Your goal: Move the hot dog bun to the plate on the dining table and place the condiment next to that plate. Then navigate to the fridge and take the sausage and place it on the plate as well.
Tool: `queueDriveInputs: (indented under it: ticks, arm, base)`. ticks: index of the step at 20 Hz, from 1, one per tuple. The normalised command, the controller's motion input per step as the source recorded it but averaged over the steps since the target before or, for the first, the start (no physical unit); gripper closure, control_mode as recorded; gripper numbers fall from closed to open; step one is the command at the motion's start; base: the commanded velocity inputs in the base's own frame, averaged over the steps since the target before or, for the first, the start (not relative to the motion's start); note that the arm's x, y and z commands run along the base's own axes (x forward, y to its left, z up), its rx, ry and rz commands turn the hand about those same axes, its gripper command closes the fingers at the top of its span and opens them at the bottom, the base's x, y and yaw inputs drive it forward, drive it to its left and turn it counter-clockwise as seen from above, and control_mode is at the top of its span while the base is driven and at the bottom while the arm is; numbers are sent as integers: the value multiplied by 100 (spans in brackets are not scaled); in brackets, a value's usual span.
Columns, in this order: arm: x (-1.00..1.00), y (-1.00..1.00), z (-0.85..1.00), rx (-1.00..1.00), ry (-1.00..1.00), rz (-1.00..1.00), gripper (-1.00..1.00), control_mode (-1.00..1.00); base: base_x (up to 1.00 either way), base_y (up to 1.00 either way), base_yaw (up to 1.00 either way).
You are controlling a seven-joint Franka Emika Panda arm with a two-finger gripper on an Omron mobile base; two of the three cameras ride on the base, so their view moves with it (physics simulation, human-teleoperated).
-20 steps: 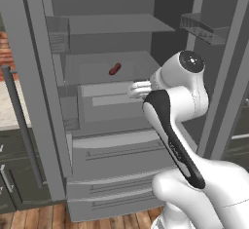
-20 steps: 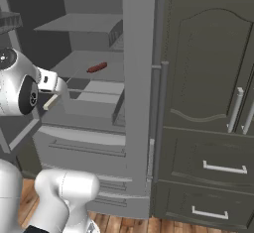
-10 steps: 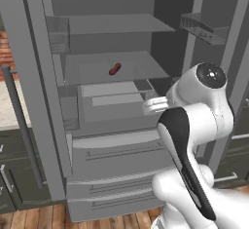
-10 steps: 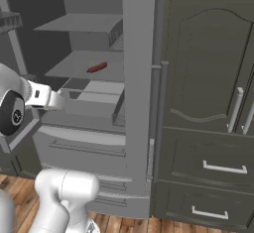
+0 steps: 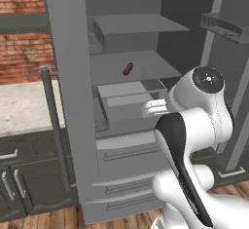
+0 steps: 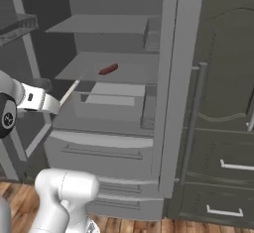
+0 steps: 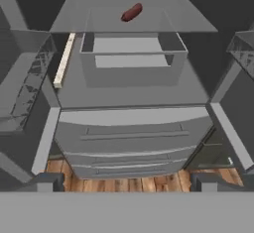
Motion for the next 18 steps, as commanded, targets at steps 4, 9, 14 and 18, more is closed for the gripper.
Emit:
queueDriveInputs:
  ticks: [4, 9, 14, 18]
  arm:
    - [0, 0, 0, 0, 0, 0, -100, 100]
    - [0, 0, 0, 0, 0, 0, -100, 100]
    - [0, 0, 0, 0, 0, 0, -100, 100]
    - [0, 0, 0, 0, 0, 0, -100, 100]
  base:
    - [59, 5, -17]
    - [47, -47, -2]
    - [64, -24, 1]
    - [86, 3, 0]
